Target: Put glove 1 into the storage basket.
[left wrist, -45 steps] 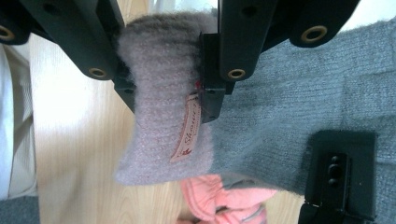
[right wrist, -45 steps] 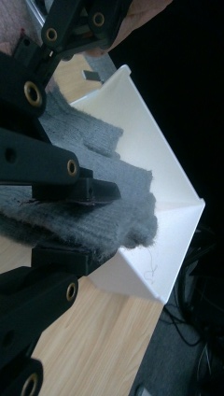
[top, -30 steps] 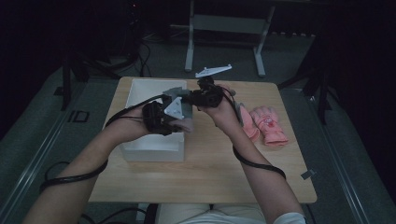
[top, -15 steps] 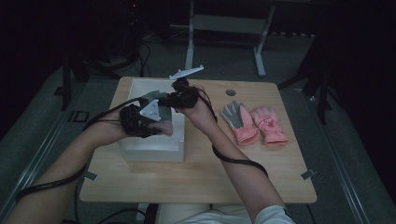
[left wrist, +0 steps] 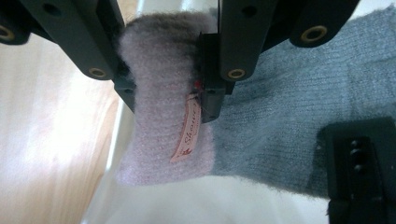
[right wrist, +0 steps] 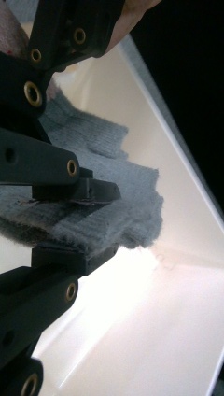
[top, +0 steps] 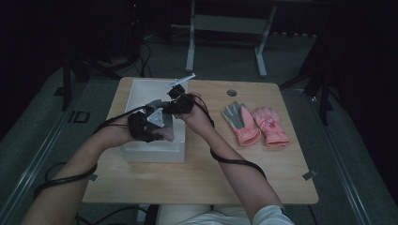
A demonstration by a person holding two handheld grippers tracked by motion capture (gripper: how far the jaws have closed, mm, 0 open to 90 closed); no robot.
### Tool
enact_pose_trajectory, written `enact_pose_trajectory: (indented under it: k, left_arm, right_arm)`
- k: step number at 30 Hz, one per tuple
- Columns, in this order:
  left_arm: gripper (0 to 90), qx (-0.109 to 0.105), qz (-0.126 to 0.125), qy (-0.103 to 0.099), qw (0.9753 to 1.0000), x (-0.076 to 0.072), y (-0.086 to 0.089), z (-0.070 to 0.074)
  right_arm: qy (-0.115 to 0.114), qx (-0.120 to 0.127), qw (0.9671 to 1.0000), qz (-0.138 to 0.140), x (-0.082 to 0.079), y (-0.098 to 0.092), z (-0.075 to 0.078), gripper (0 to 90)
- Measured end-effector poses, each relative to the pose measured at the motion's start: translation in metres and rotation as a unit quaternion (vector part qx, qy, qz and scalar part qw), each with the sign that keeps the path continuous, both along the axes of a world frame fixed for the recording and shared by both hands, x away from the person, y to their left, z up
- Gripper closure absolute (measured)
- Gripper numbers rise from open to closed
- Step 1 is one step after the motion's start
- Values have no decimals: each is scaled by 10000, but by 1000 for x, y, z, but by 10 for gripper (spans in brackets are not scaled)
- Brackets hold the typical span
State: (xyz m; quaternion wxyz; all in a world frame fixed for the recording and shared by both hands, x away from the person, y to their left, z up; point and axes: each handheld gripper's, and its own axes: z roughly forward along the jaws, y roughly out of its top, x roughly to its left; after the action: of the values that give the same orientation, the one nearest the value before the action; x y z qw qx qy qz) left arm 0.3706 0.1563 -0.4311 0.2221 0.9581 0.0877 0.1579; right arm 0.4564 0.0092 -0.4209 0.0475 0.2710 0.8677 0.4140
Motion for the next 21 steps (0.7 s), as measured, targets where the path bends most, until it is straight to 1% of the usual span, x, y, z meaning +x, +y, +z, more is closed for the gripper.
enact_pose_trajectory:
  k: [1, 2, 3, 4, 5, 6, 8, 9, 10, 11, 13, 16, 17, 20, 21]
  left_arm:
    - [695, 118, -33, -13, 9999, 2, -1, -4]
    - [695, 301, -56, -77, 9995, 3, -3, -7]
    - [695, 435, -91, -111, 9989, 5, -4, -11]
    - [695, 487, -135, -98, 9987, 7, -4, -14]
    - [695, 487, -135, -98, 9987, 7, -4, -14]
    - [695, 606, -155, -94, 9980, 10, -6, -19]
    - [695, 717, -192, -53, 9972, 13, -7, -24]
    - [695, 814, -215, -24, 9964, 15, -9, -27]
    - [696, 868, -229, 10, 9960, 17, -10, -29]
    - [696, 868, -229, 10, 9960, 17, -10, -29]
    - [696, 1000, -288, 17, 9946, 21, -13, -36]
    - [698, 1103, -365, 18, 9932, 25, -15, -43]
    - [698, 1059, -350, 57, 9937, 27, -15, -46]
    - [697, 1050, -394, 155, 9936, 34, -15, -48]
    - [696, 1056, -389, 193, 9935, 36, -16, -49]
  right_arm:
    - [33, -61, 10000, 12, 2, 0, -2, 737]
    - [85, -104, 9999, 18, 4, 0, -4, 737]
    - [127, -131, 9998, 4, 6, 1, -6, 737]
    - [187, -169, 9997, 13, 8, 2, -7, 737]
    - [187, -169, 9997, 13, 8, 2, -7, 737]
    - [244, -201, 9995, 24, 10, 3, -8, 737]
    - [208, -416, 9989, 50, 13, 8, -14, 737]
    - [213, -452, 9987, 49, 14, 9, -16, 737]
    - [225, -513, 9984, 46, 15, 11, -18, 737]
    - [225, -513, 9984, 46, 15, 11, -18, 737]
    - [252, -637, 9976, 27, 16, 15, -23, 737]
    - [313, -723, 9969, 17, 18, 19, -27, 735]
    - [305, -788, 9964, 7, 18, 20, -28, 734]
    - [272, -911, 9955, -2, 20, 22, -29, 722]
    - [246, -994, 9947, -41, 21, 23, -29, 700]
